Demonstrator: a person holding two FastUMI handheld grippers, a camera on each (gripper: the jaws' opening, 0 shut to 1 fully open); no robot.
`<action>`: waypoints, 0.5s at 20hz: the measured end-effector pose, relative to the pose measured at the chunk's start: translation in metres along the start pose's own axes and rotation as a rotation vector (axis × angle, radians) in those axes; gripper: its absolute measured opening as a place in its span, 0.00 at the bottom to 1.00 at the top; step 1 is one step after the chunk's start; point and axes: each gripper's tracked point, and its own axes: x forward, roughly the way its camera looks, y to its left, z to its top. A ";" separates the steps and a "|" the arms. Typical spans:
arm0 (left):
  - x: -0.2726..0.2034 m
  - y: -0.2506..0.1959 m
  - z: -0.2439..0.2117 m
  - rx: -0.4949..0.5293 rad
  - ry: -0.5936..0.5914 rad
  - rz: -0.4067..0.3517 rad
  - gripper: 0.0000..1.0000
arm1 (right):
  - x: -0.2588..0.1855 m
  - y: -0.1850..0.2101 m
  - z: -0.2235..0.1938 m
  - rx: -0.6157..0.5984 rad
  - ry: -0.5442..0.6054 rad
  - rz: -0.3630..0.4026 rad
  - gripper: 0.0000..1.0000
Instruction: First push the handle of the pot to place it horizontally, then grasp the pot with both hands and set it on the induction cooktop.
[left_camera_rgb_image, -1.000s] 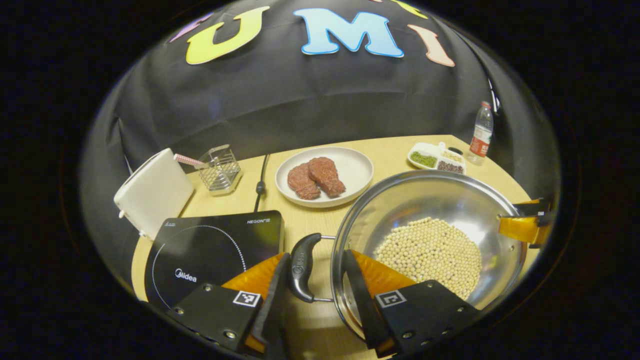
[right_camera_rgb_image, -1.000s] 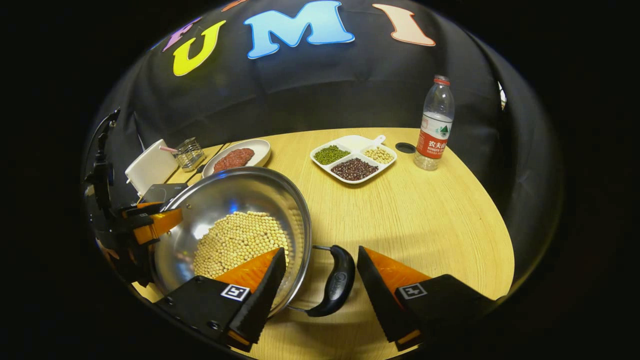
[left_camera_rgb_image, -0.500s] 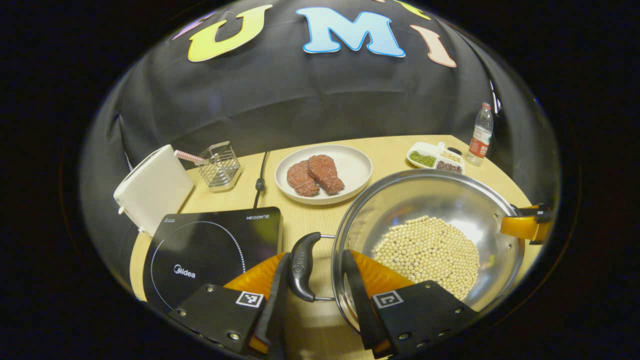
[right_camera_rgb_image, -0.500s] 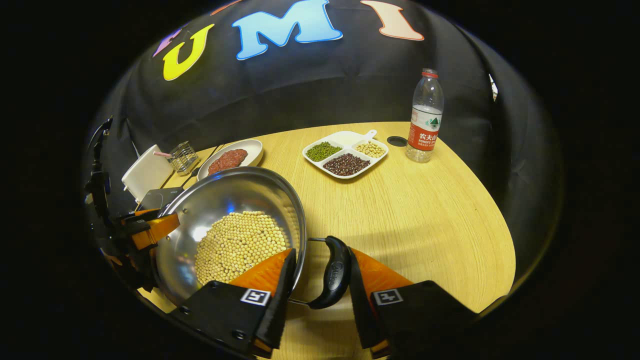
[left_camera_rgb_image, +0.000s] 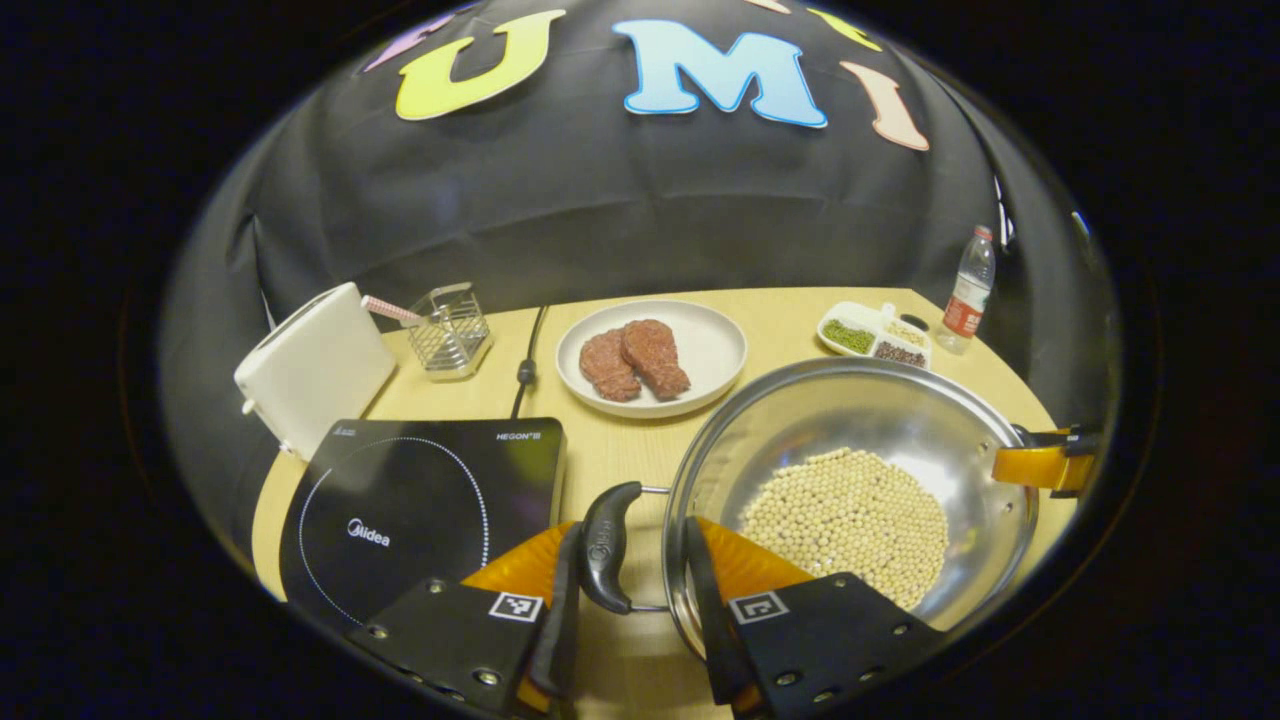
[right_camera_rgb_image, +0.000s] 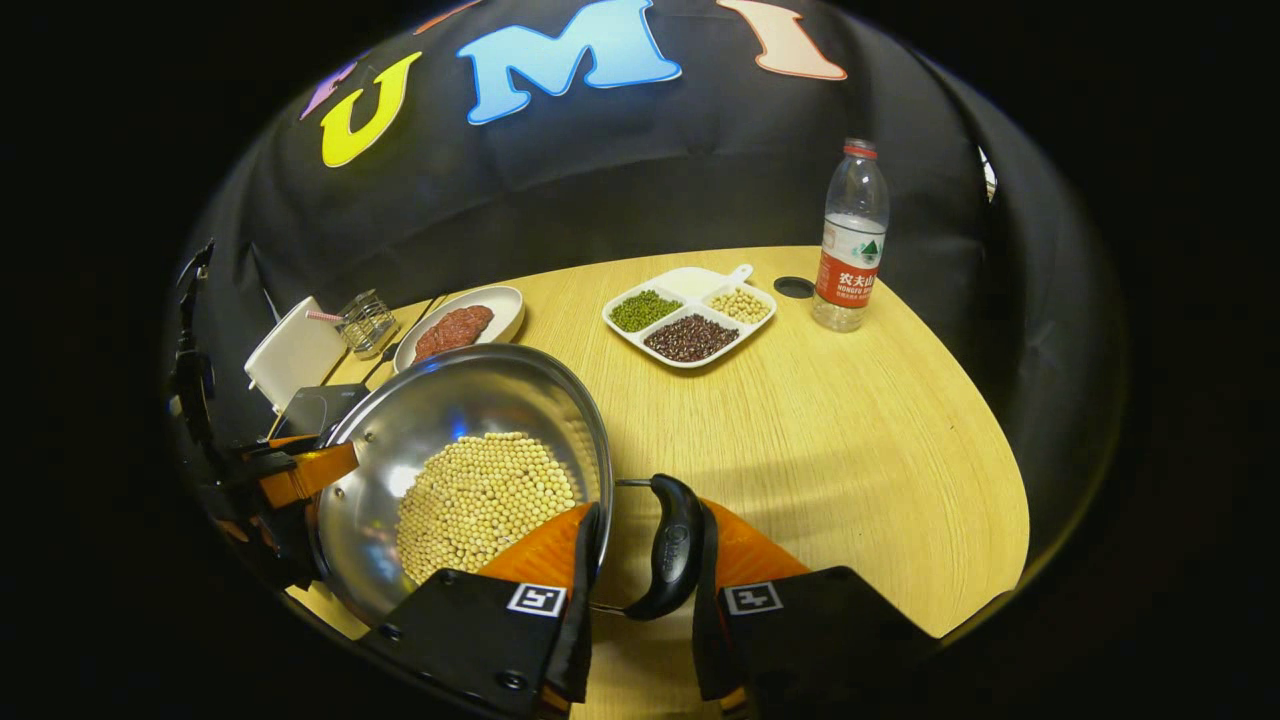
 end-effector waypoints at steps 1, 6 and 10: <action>0.001 0.000 0.001 0.001 0.002 0.002 0.52 | -0.001 0.000 -0.002 0.008 0.010 0.002 0.39; -0.005 -0.001 -0.002 -0.006 0.010 0.003 0.50 | -0.007 0.002 0.002 0.014 0.011 0.010 0.43; -0.023 0.011 0.009 -0.009 -0.005 0.024 0.53 | -0.015 0.014 0.010 0.019 0.011 0.033 0.39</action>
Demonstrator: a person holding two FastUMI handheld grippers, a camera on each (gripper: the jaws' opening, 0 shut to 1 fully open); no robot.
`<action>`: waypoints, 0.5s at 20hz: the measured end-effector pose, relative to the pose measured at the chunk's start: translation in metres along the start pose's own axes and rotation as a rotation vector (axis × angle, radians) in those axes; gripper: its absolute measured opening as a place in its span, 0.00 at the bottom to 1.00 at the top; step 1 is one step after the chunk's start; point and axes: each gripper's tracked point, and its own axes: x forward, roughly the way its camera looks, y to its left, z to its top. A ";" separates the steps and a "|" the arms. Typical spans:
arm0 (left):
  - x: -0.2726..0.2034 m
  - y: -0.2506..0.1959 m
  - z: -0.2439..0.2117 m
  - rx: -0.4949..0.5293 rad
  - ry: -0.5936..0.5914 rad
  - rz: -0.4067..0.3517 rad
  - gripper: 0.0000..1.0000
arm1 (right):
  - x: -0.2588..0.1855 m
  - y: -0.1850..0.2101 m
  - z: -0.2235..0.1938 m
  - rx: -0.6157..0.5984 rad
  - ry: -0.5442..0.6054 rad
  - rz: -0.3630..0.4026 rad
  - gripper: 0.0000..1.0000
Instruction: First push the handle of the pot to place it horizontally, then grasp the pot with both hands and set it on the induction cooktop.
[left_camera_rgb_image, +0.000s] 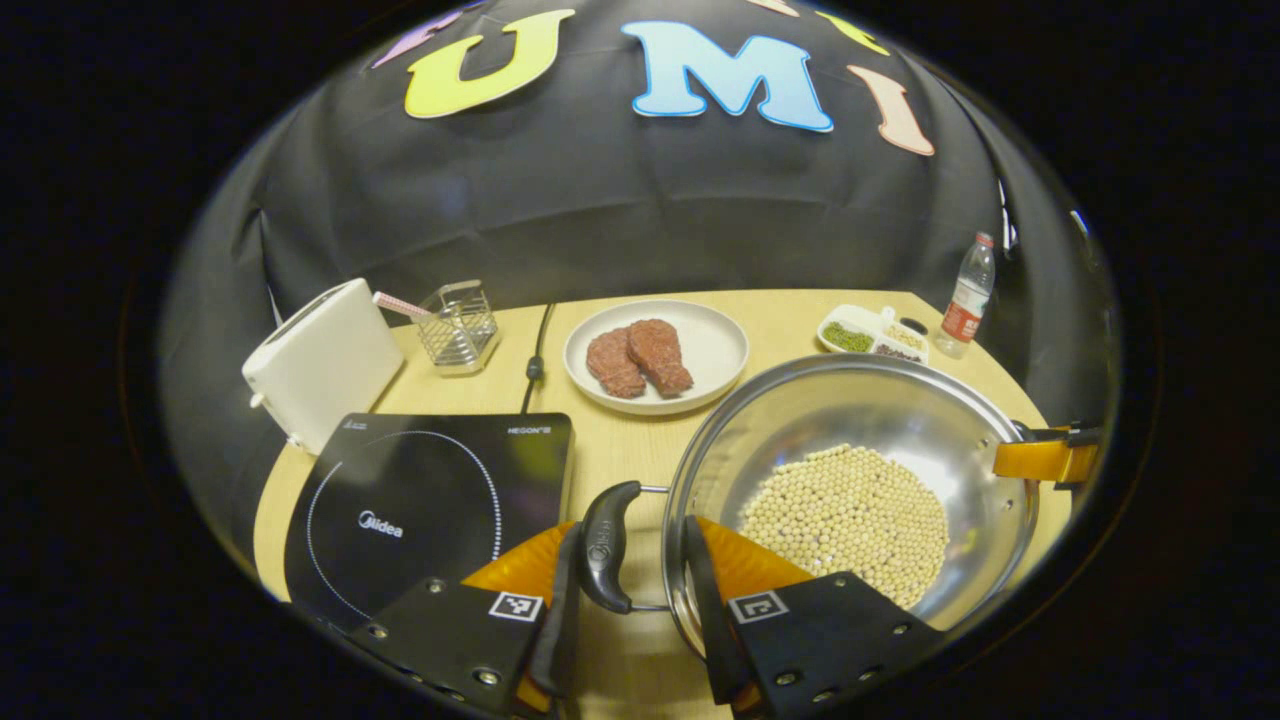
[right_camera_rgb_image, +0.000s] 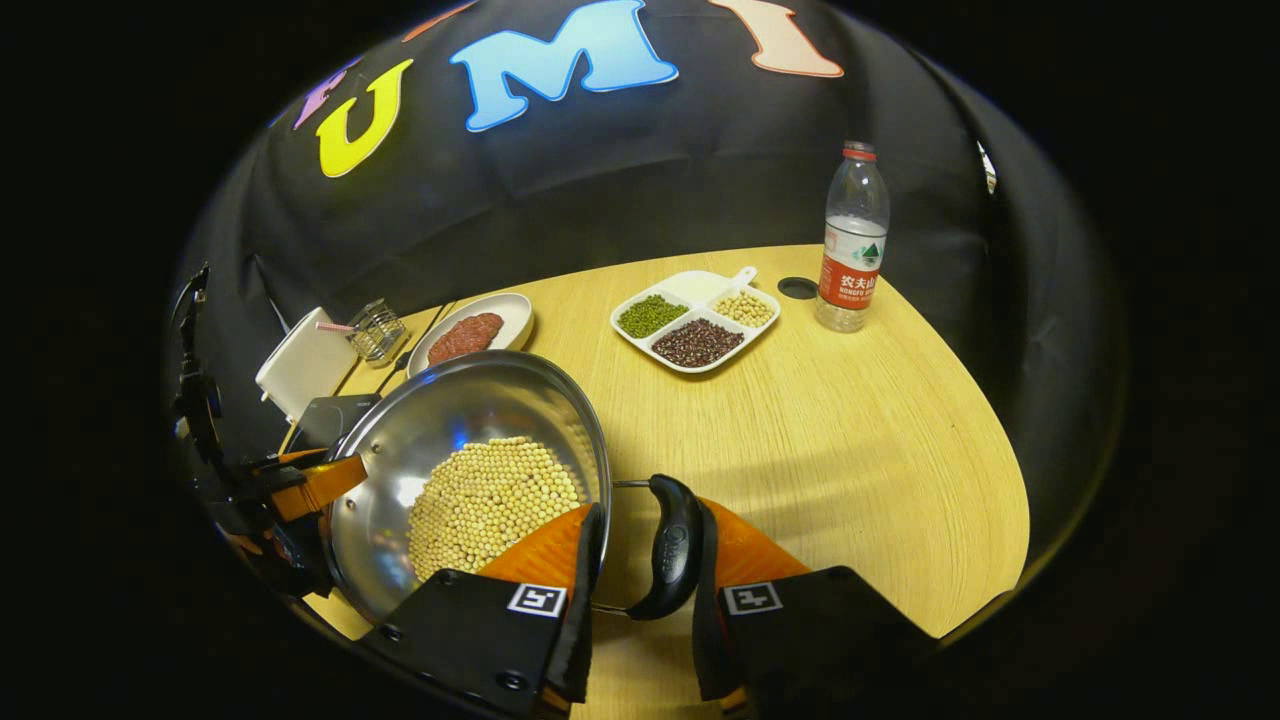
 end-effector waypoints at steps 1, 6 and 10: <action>-0.004 0.004 0.003 0.002 -0.008 0.004 0.52 | -0.003 0.004 0.003 0.005 -0.007 0.004 0.43; -0.020 0.032 0.016 0.016 -0.030 0.014 0.52 | -0.013 0.032 0.010 0.009 -0.013 0.014 0.39; -0.028 0.063 0.012 0.007 -0.031 0.006 0.52 | -0.020 0.062 0.009 0.001 -0.025 0.007 0.43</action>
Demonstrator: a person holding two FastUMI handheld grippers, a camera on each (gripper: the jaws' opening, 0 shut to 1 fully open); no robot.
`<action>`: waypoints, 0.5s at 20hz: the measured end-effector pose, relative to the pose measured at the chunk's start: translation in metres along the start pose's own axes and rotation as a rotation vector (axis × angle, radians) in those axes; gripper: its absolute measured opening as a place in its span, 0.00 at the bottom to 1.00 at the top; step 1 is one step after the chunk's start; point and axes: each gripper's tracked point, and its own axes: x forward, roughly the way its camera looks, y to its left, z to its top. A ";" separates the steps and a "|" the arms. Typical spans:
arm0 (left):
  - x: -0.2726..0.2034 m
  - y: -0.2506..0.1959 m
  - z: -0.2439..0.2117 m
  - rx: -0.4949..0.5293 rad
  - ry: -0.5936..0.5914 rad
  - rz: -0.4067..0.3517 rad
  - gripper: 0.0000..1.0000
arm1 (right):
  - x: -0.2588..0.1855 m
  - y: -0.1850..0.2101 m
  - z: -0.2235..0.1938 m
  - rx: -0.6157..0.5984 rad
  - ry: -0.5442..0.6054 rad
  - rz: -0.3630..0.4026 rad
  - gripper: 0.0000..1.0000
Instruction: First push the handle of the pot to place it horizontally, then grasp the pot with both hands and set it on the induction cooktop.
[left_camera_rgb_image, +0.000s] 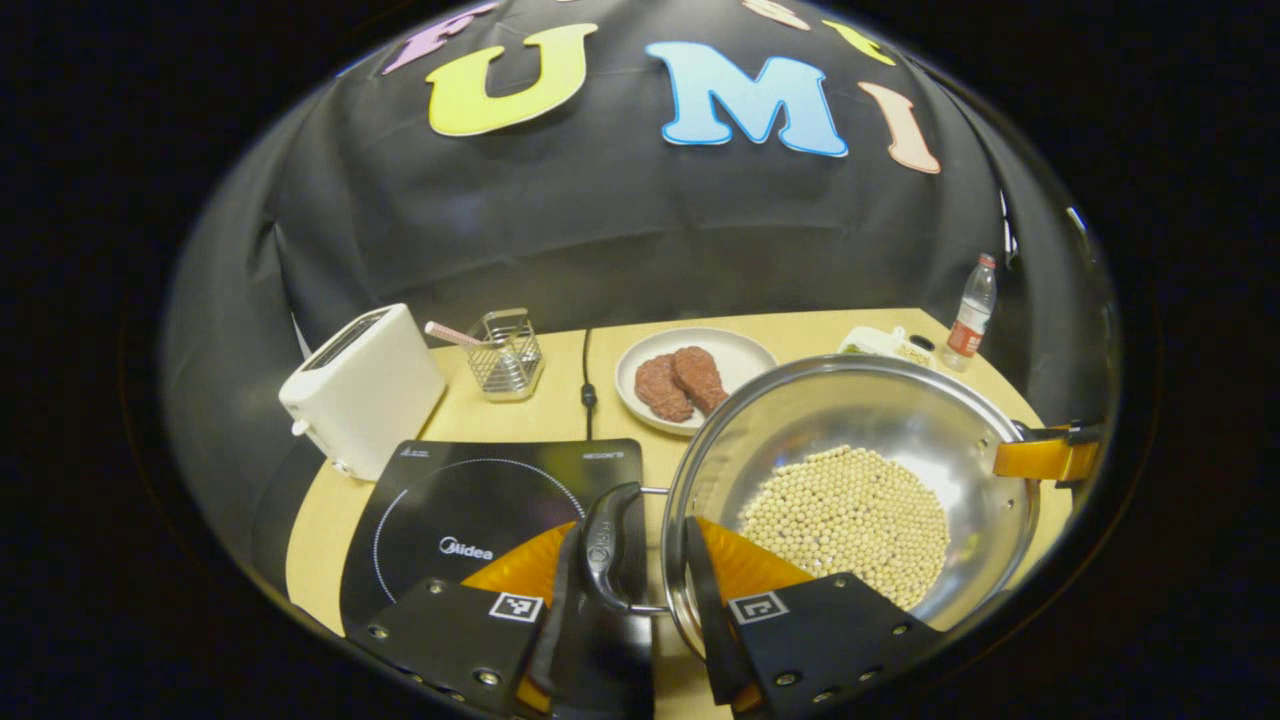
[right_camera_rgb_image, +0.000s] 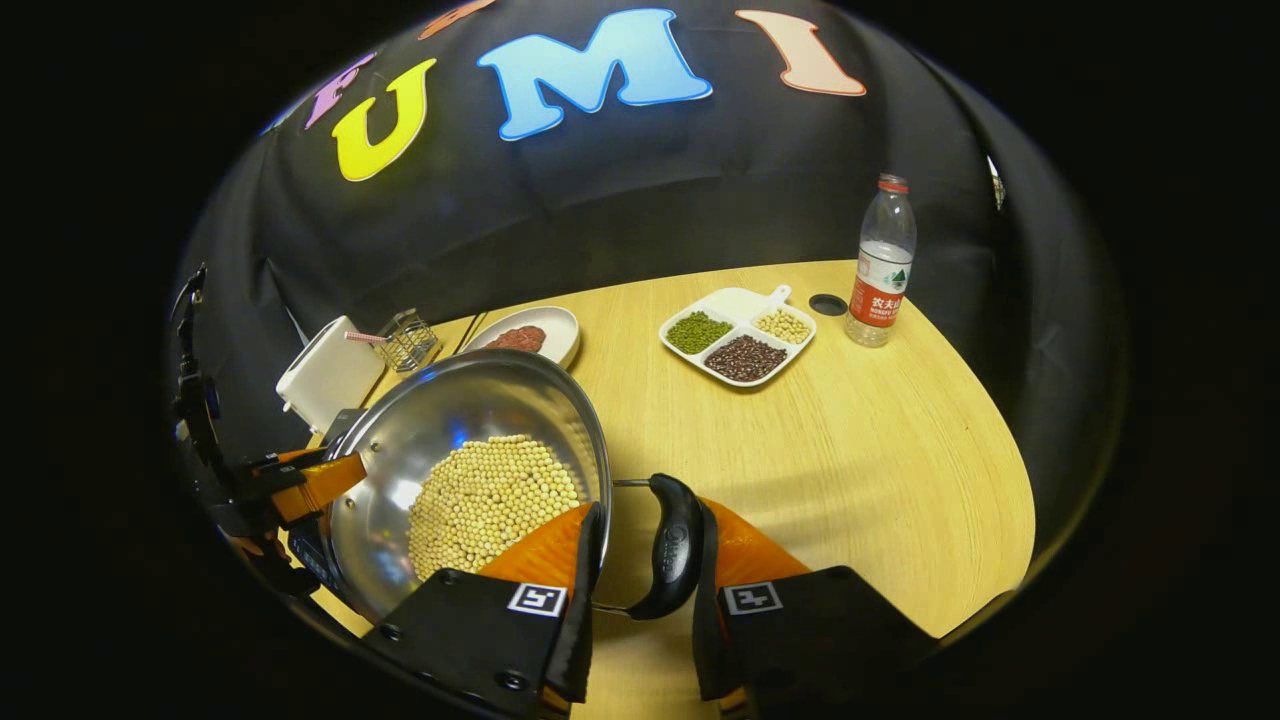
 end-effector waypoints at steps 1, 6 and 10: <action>-0.002 0.008 0.000 -0.001 -0.001 -0.001 0.55 | -0.001 0.007 -0.001 -0.006 0.000 -0.002 0.43; -0.012 0.049 0.001 0.008 -0.016 -0.003 0.52 | -0.006 0.046 -0.003 0.001 -0.014 -0.004 0.39; -0.017 0.083 0.000 0.011 -0.025 0.001 0.52 | -0.007 0.076 -0.005 -0.005 -0.020 -0.002 0.43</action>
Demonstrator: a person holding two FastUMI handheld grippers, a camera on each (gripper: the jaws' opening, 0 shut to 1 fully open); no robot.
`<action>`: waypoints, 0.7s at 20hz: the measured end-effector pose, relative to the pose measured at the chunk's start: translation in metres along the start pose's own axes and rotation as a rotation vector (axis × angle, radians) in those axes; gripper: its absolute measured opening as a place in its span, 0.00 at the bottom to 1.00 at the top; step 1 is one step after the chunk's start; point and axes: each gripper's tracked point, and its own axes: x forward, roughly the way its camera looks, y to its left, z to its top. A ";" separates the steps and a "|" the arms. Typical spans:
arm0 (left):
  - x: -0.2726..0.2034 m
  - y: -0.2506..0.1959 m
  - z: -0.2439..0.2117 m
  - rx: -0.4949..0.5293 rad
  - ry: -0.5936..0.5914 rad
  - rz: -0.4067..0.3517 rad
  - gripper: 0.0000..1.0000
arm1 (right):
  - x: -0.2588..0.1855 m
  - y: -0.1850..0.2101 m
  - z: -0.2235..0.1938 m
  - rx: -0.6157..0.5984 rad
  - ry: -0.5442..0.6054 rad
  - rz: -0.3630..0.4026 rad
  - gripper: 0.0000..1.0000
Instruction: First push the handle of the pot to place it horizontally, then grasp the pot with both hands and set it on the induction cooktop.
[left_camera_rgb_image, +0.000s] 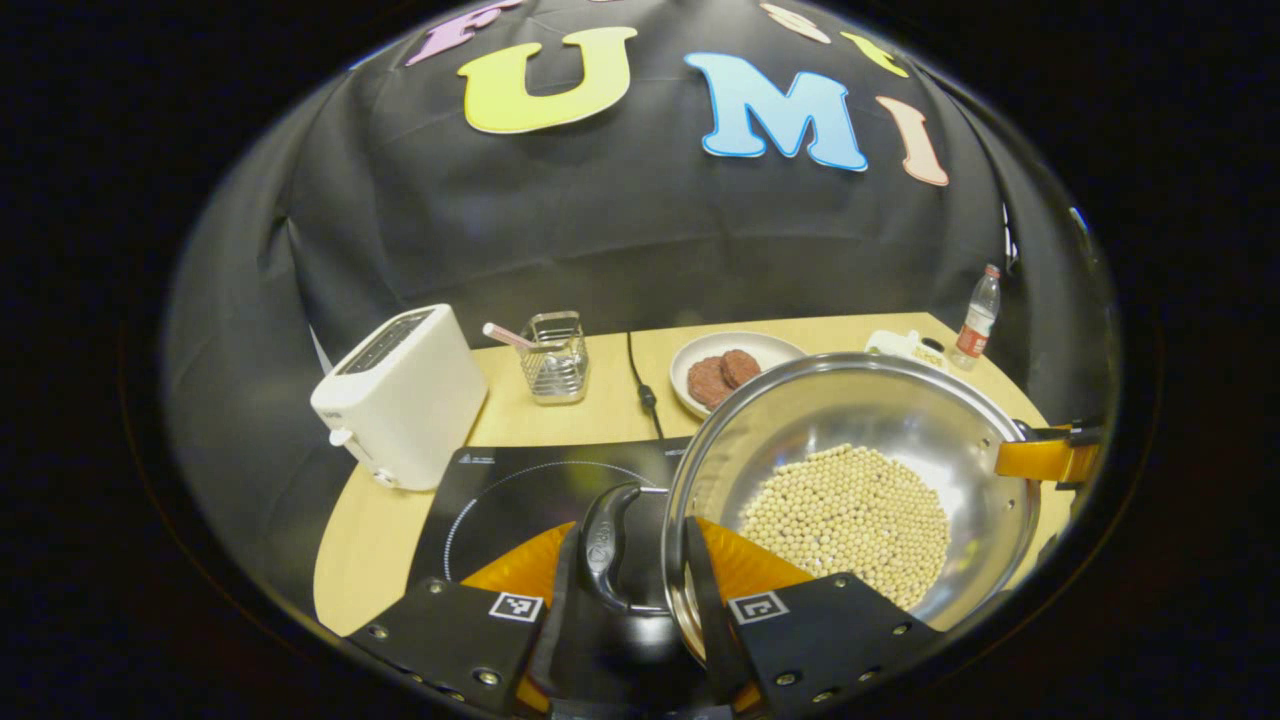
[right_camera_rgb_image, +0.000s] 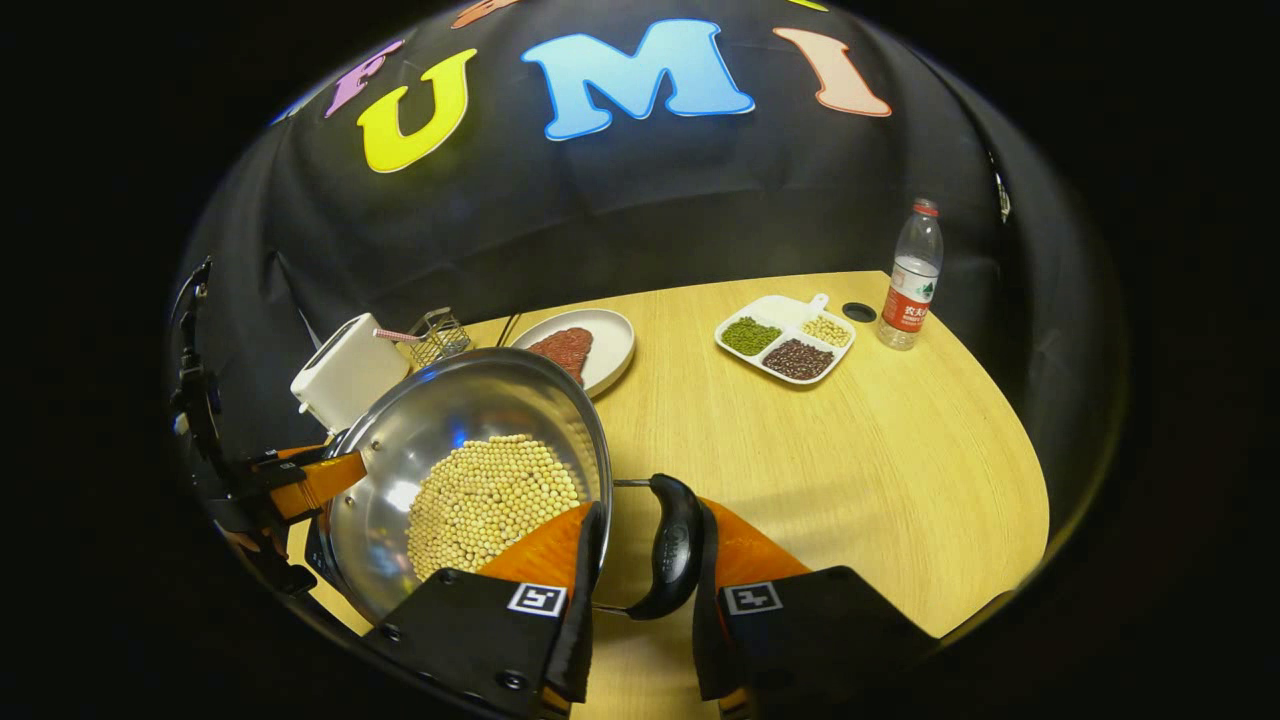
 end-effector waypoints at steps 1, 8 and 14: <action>-0.001 0.008 -0.002 -0.002 0.000 0.001 0.55 | 0.000 0.007 0.000 -0.002 -0.001 0.002 0.39; -0.004 0.073 -0.011 -0.018 0.006 0.023 0.55 | 0.011 0.066 -0.002 -0.023 -0.009 0.019 0.43; 0.000 0.118 -0.009 -0.005 0.003 0.041 0.55 | 0.024 0.106 -0.003 -0.012 -0.016 0.031 0.39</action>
